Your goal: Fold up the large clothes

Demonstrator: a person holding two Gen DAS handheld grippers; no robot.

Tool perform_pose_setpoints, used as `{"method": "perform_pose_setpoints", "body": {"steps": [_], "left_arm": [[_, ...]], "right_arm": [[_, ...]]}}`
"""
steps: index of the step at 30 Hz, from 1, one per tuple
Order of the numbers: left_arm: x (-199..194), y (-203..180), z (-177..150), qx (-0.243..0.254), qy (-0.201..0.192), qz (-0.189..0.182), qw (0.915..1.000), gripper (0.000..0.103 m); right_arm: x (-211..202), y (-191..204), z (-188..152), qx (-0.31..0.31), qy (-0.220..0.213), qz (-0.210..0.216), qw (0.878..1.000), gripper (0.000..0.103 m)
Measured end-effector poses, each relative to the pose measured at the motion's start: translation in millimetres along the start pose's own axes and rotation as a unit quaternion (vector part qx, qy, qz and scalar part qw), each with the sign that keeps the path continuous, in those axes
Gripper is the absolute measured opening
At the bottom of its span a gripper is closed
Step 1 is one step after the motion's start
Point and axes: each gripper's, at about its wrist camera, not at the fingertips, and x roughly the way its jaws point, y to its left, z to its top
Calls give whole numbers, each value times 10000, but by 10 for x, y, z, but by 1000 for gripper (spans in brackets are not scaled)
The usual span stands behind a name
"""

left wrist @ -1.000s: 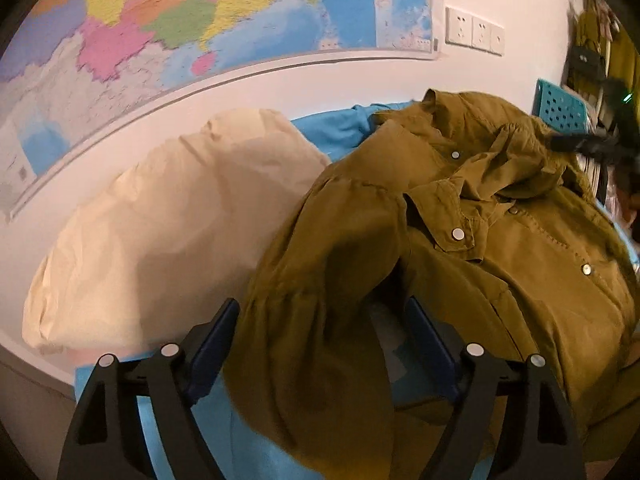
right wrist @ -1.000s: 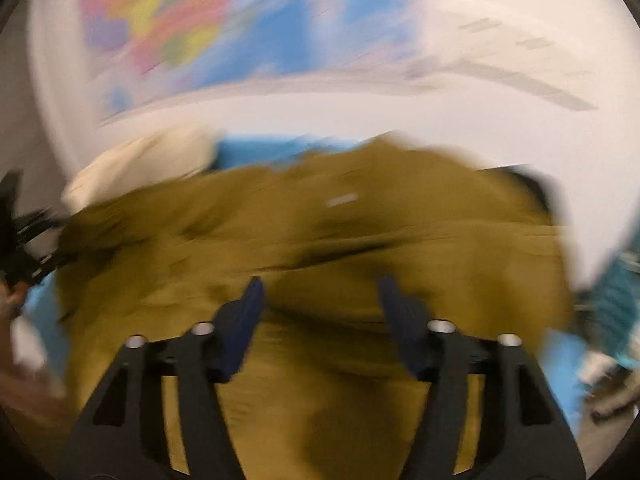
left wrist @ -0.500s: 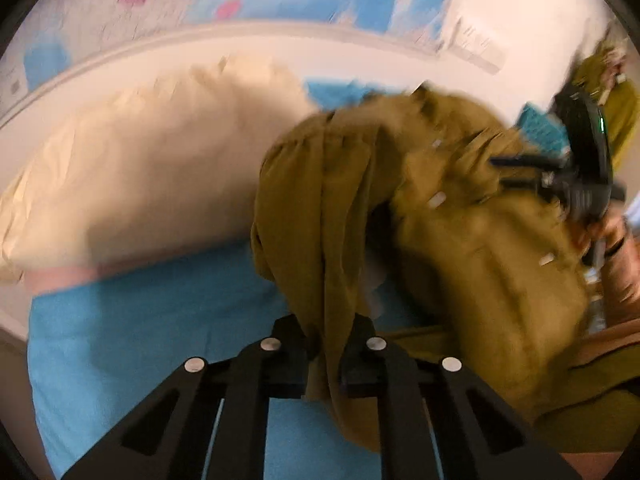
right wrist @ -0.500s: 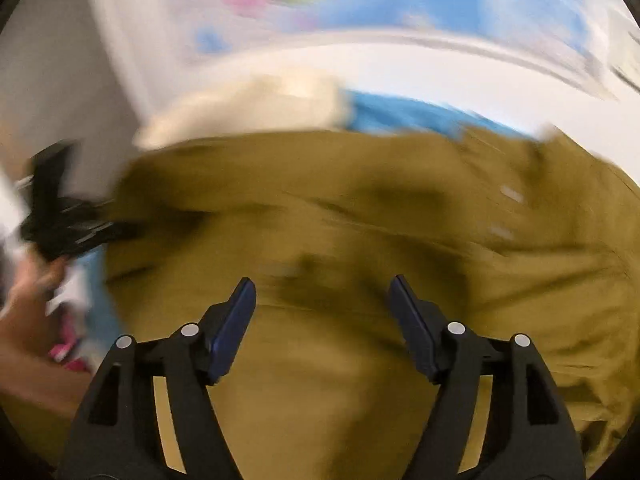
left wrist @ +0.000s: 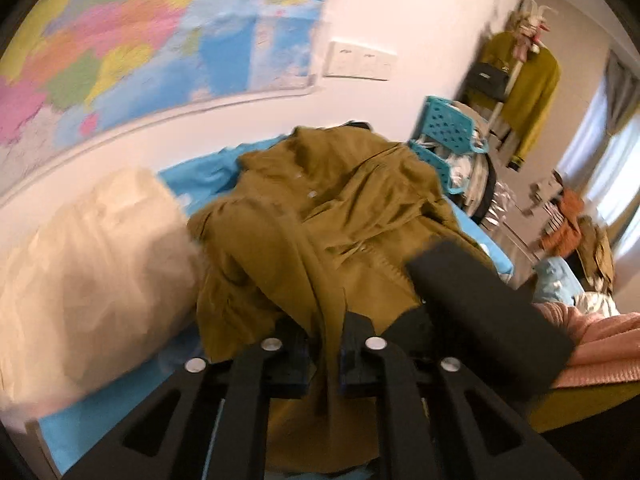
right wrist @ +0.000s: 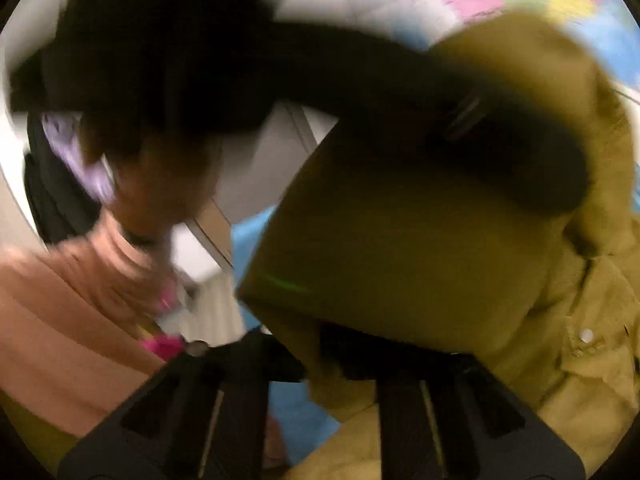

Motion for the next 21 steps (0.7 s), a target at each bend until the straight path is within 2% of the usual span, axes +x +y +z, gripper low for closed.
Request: {"method": "perform_pose_setpoints", "body": {"steps": [1, 2, 4, 6, 8, 9, 10, 11, 13, 15, 17, 18, 21], "left_arm": [[-65, -10, 84, 5, -190, -157, 9997, 22], [-119, -20, 140, -18, -347, -317, 9989, 37], [-269, 21, 239, -155, -813, -535, 9951, 48], [-392, 62, 281, -183, -1362, -654, 9883, 78], [-365, 139, 263, -311, -1616, -595, 9846, 79], [-289, 179, 265, -388, -1561, -536, 9855, 79], [-124, 205, 224, -447, -1377, -288, 9890, 79], [-3, 205, 192, -427, -1244, -104, 9913, 79], [307, 178, 109, -284, -875, 209, 9955, 79], [679, 161, -29, -190, -410, 300, 9985, 78], [962, 108, -132, 10, -70, 436, 9990, 78], [1083, 65, -181, 136, 72, 534, 9985, 78], [1328, 21, -304, 352, 397, 571, 9970, 74]], "right_arm": [[-188, -44, 22, 134, -146, 175, 9997, 4], [-453, -101, 54, 310, -390, 305, 9983, 4], [-1031, -212, 97, 588, -901, 539, 9927, 4], [-1492, -379, 60, 852, -1334, 490, 9862, 4], [-1889, -671, -105, 1392, -1669, 173, 9759, 4], [-2062, -825, -236, 1695, -1786, 85, 9692, 7], [-2224, -1107, -423, 2203, -1839, 19, 9579, 10], [-2274, -1275, -542, 2530, -1801, -241, 9502, 18], [-2392, -1613, -843, 3112, -1542, -1031, 9321, 38], [-2399, -1917, -1183, 3827, -1089, -1672, 9020, 84], [-2479, -2016, -1474, 4107, -897, -2202, 8802, 86], [-2539, -1993, -1550, 4126, -968, -2312, 8758, 86], [-2713, -1673, -1589, 3676, -1268, -2667, 8819, 92]]}}
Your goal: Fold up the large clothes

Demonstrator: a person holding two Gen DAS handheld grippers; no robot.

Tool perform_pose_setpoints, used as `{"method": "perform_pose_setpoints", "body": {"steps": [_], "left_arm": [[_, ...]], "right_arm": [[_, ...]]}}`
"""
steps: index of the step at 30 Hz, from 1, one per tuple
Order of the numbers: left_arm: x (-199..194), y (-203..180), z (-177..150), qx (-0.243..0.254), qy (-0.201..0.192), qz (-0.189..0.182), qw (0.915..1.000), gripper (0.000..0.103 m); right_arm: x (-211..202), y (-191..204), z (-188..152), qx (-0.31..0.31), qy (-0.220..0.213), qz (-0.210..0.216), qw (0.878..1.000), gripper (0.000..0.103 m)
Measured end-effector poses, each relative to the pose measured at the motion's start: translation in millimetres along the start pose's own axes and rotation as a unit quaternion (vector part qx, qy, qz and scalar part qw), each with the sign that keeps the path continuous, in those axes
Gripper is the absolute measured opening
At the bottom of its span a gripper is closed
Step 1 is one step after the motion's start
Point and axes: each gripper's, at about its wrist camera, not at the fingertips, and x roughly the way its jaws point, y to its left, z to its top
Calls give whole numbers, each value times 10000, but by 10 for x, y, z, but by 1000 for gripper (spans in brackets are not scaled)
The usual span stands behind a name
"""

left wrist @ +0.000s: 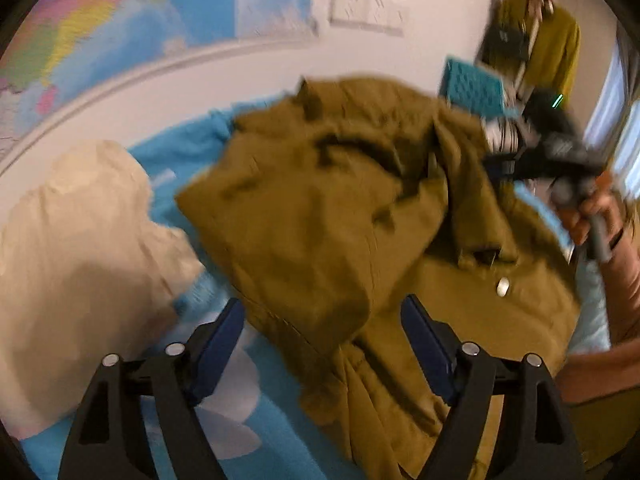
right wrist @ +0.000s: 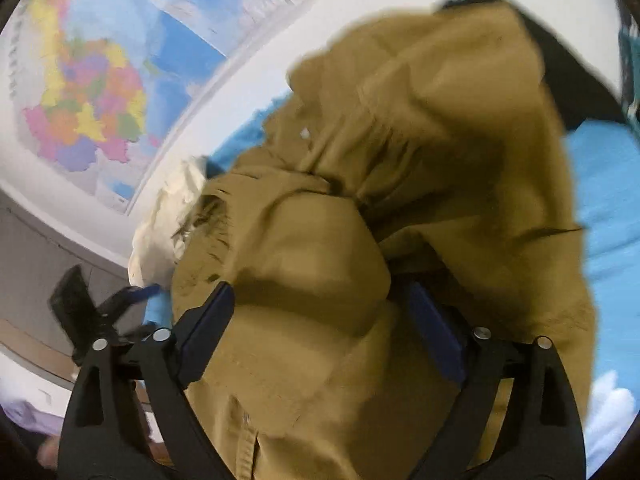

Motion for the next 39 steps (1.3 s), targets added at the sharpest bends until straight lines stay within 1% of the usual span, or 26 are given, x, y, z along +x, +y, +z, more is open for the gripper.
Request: {"method": "perform_pose_setpoints", "body": {"steps": [1, 2, 3, 4, 5, 6, 8, 9, 10, 11, 12, 13, 14, 16, 19, 21, 22, 23, 24, 25, 27, 29, 31, 33, 36, 39], "left_arm": [[73, -7, -20, 64, 49, 42, 10000, 72], [165, -10, -43, 113, 136, 83, 9998, 65], [220, -8, -75, 108, 225, 65, 9997, 51], [283, 7, -104, 90, 329, 25, 9994, 44], [347, 17, -135, 96, 400, 136, 9991, 30], [372, 48, -157, 41, 391, 249, 9989, 23], [307, 159, -197, -238, 301, 114, 9992, 18], [245, 216, -203, -372, 225, 63, 9990, 16], [182, 249, -210, -440, 146, 58, 9989, 15], [63, 305, -235, -538, 15, 97, 9985, 13], [-28, 332, -268, -594, -62, 119, 9981, 12], [-116, 373, -309, -661, -120, 107, 9977, 12], [-222, 423, -377, -783, -179, 67, 9967, 12], [-329, 521, -507, -964, -167, 5, 9952, 11], [-331, 521, -649, -819, 96, 333, 9960, 11], [-289, 457, -701, -630, 212, 298, 9973, 12], [-270, 437, -701, -575, 249, 313, 9975, 14], [-240, 381, -686, -510, 257, 393, 9976, 16], [-254, 361, -669, -481, 185, 454, 9976, 20], [-258, 330, -614, -490, 114, 452, 9977, 25], [-329, 311, -588, -494, -133, 374, 9980, 50], [-335, 247, -537, -360, -253, 440, 9981, 60], [-260, 197, -488, -288, -218, 360, 9987, 60], [-101, 187, -462, -313, -41, 325, 9990, 48], [90, 213, -443, -481, 115, 305, 9983, 32], [100, 214, -454, -571, 26, 256, 9980, 30]], "right_arm": [[-85, 26, -74, -169, -109, -81, 9998, 94], [-136, 147, -170, -546, -239, -165, 9981, 94], [-147, 262, -244, -870, -280, -196, 9956, 96], [-150, 438, -371, -1332, -237, -201, 9906, 97], [-92, 546, -411, -1631, -187, -234, 9862, 97], [-38, 643, -497, -1959, -139, -315, 9800, 97], [218, 865, -708, -2659, 28, -778, 9608, 97], [331, 915, -764, -2906, 52, -1044, 9511, 92], [474, 938, -824, -3222, 136, -1394, 9363, 80], [553, 932, -733, -3288, 216, -1539, 9315, 46], [558, 872, -663, -3158, 298, -1471, 9369, 20], [455, 780, -539, -2817, 268, -1053, 9533, 6], [386, 789, -460, -2577, 117, -758, 9632, 3], [-29, 566, -154, -1816, -527, -66, 9819, 3], [-329, 93, 186, -970, -819, 108, 9918, 3], [-225, -311, 366, -375, -584, -440, 9966, 11], [-107, -482, 416, -164, -224, -655, 9975, 14], [-1, -638, 451, 48, 75, -1185, 9929, 33], [15, -693, 463, 90, 107, -1564, 9876, 42], [-36, -660, 475, -44, 36, -1548, 9879, 45], [-273, -501, 507, -227, -507, -1512, 9869, 62], [-387, -217, 540, -686, -881, -1461, 9829, 65], [-329, 218, 584, -1349, -941, -1093, 9803, 69], [-127, 674, 566, -2132, -770, -870, 9701, 82], [413, 1363, 468, -3202, -416, -655, 9442, 81], [1002, 1896, 410, -3896, 90, -125, 9208, 80]]}}
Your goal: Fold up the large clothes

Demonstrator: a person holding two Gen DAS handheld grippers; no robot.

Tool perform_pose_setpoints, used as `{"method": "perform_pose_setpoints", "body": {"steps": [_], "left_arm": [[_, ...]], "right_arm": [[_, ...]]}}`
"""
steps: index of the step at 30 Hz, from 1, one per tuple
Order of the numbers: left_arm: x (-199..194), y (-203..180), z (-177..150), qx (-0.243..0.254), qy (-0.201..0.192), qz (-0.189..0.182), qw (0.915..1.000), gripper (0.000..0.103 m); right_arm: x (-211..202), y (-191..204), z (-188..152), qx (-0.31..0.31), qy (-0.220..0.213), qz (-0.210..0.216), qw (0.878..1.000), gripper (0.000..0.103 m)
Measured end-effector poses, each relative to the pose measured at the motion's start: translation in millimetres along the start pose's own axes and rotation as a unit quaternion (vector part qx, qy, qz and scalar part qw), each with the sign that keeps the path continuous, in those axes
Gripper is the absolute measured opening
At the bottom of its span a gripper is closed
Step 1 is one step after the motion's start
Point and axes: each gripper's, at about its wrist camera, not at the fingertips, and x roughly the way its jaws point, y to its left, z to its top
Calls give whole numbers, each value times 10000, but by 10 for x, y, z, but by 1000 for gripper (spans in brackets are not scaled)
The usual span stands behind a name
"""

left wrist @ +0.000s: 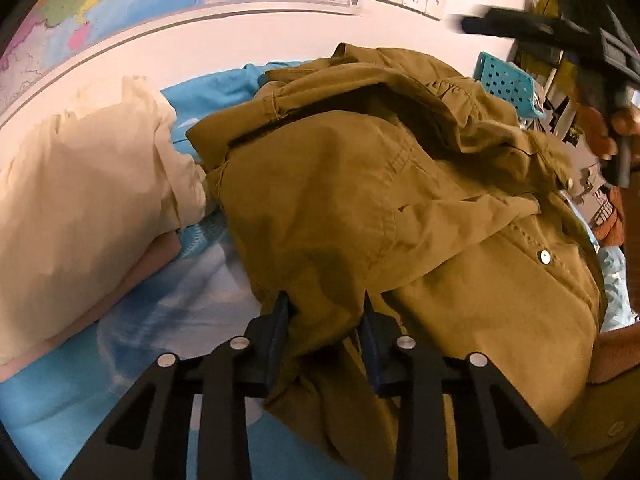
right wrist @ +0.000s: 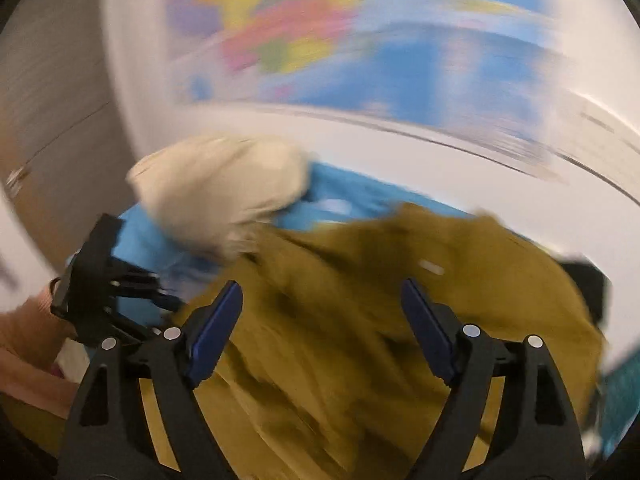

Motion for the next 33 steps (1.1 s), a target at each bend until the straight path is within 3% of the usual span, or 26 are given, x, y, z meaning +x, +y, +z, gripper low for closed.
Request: {"method": "perform_pose_setpoints", "body": {"steps": [5, 7, 9, 10, 12, 14, 15, 16, 17, 18, 19, 20, 21, 22, 24, 26, 27, 28, 31, 33], "left_arm": [[-17, 1, -31, -13, -57, -47, 10000, 28], [-17, -13, -42, 8, -63, -66, 10000, 27], [-21, -17, -68, 9, -79, -126, 9999, 26], [-16, -11, -76, -1, -78, -152, 9999, 26], [-8, -12, -125, -25, -70, -216, 9997, 23], [-2, -41, -168, 47, -71, -128, 9999, 23], [-23, -50, -177, 72, -116, -125, 9998, 22], [-43, -49, -180, 61, -94, -213, 9997, 22], [-52, -53, -188, 90, -66, -240, 9997, 22], [-62, -55, -200, 165, -37, -223, 9996, 23], [-75, -45, -201, 206, -22, -188, 9996, 23], [-122, -3, -198, 185, -45, -219, 9996, 26], [-188, 53, -190, 113, -105, -331, 9993, 32], [-260, 97, -162, 40, -184, -443, 9988, 34], [-503, 223, -91, -91, -597, -576, 9965, 51], [-684, 288, 29, -95, -971, -507, 9939, 55], [-728, 304, 115, -74, -1075, -466, 9931, 56], [-736, 314, 187, -56, -1111, -426, 9929, 56], [-594, 237, 486, 177, -1102, -222, 9935, 56], [-355, 173, 724, 293, -937, -251, 9949, 56]], "right_arm": [[881, 534, 212, -1108, 770, 30, 9909, 72], [1235, 659, 301, -1376, 1133, -31, 9840, 62], [1479, 635, 336, -1382, 1488, -38, 9792, 7], [1542, 463, 443, -848, 1586, 208, 9835, 6], [1432, 22, 649, 350, 1227, 859, 9881, 6], [1312, -486, 758, 1629, 831, 1455, 9723, 6], [1334, -647, 733, 2037, 856, 1656, 9611, 6], [1425, -701, 660, 2069, 1055, 1507, 9609, 6], [1497, -713, 606, 2067, 1189, 1366, 9615, 8], [1585, -783, 500, 2317, 1342, 1354, 9539, 22], [1659, -925, 358, 2838, 1515, 1439, 9358, 34], [1669, -1016, 294, 3127, 1499, 1539, 9252, 45], [1564, -1107, 238, 3245, 1289, 1605, 9232, 49], [1379, -1143, 223, 3071, 1051, 1507, 9338, 52], [979, -1154, 184, 2749, 752, 1244, 9504, 67], [390, -1134, 91, 2351, 252, 944, 9670, 72], [61, -1111, -10, 2142, 51, 677, 9744, 79], [-105, -1098, -87, 2076, -33, 458, 9771, 84], [-725, -1016, -563, 1904, -65, -142, 9816, 85], [-839, -941, -793, 1825, 25, -433, 9822, 89]]}}
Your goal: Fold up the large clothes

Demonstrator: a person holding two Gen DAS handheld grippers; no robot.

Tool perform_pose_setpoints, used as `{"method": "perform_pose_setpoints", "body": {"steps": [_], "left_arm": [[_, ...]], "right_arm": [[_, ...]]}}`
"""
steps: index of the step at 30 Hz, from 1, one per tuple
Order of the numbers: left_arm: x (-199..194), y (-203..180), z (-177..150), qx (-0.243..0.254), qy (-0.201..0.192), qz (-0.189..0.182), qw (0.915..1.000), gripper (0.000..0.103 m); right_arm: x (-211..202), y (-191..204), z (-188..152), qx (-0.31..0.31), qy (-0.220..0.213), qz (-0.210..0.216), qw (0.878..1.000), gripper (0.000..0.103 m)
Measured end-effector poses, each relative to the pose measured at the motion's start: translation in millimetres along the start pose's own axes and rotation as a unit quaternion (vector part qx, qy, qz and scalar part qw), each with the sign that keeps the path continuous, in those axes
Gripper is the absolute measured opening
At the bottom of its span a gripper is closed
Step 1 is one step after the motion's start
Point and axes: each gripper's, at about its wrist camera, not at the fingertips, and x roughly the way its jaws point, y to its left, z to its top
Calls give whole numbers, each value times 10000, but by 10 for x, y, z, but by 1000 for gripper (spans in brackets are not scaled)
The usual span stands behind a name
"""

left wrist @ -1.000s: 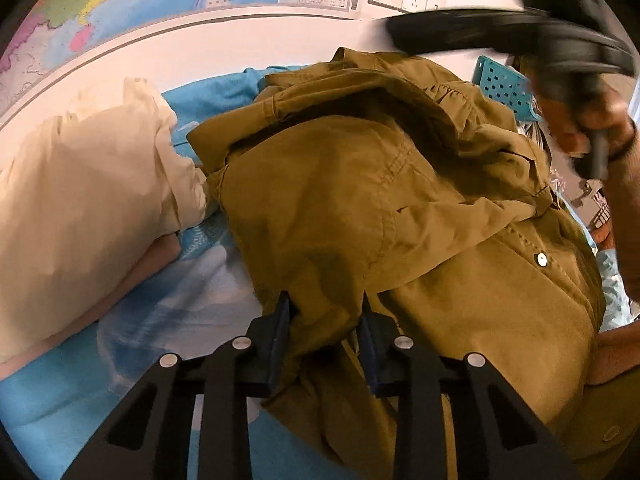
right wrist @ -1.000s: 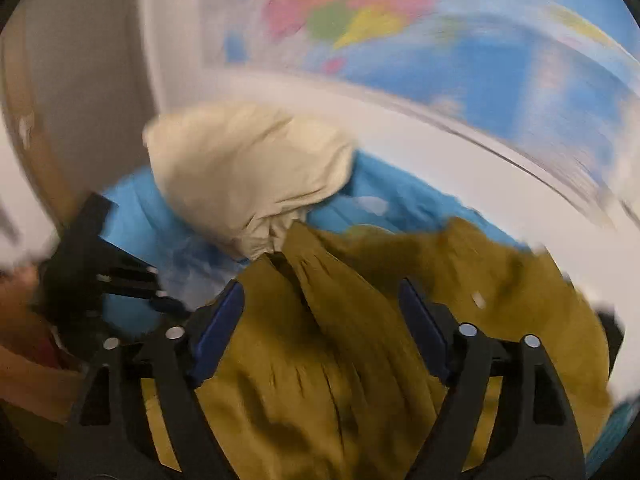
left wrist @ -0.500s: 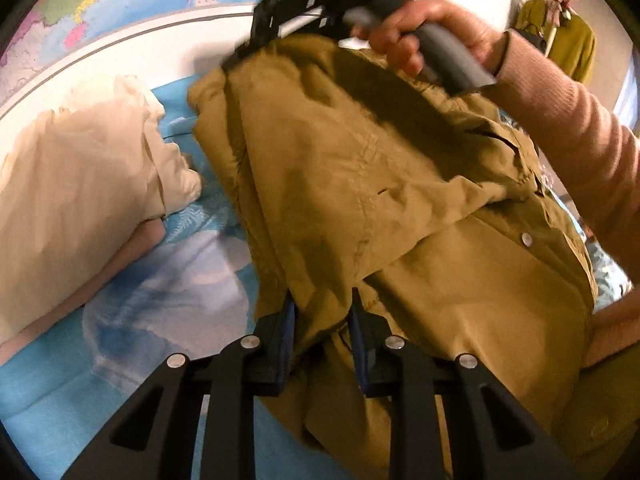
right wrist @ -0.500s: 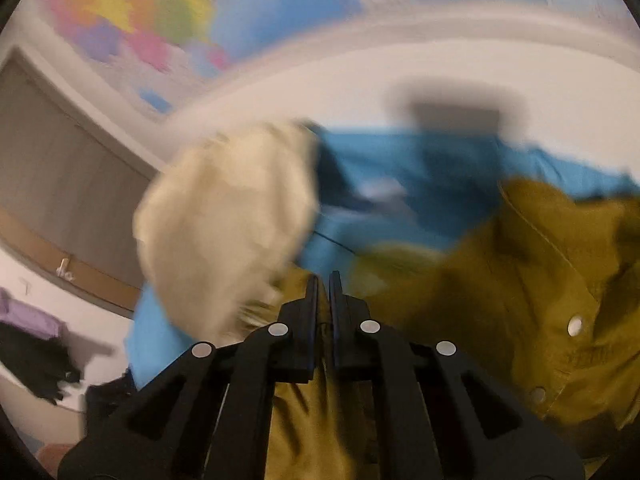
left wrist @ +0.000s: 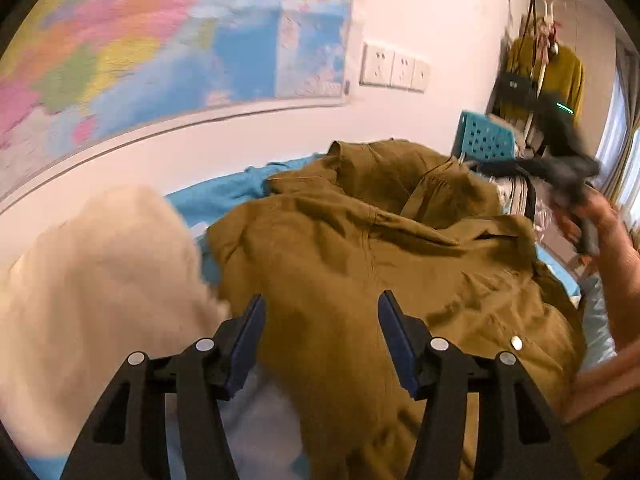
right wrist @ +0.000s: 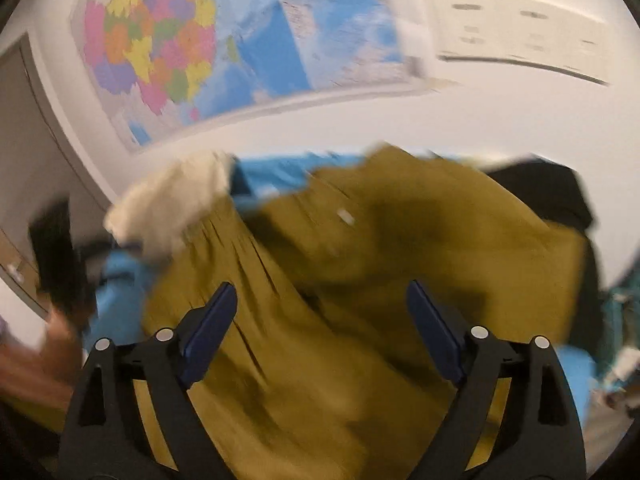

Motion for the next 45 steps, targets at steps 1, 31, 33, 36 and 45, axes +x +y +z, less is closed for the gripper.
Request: {"method": "perform_pose_setpoints", "body": {"steps": [1, 31, 33, 36, 45], "left_arm": [[86, -5, 51, -1, 55, -46, 10000, 56], [1072, 203, 420, -687, 805, 1105, 9882, 56], [997, 148, 398, -575, 751, 1067, 9898, 57], [948, 127, 341, -568, 755, 1303, 9870, 58], [51, 100, -370, -1063, 524, 855, 9893, 76]], "right_arm": [[-60, 2, -204, -179, 164, -243, 9994, 91], [-433, -527, -232, -13, -680, -751, 9949, 60], [-321, -342, -276, -460, -472, -701, 9954, 53], [50, -366, -279, -533, -12, -1063, 9929, 52], [-299, -629, -503, 396, -411, -531, 9970, 79]]}}
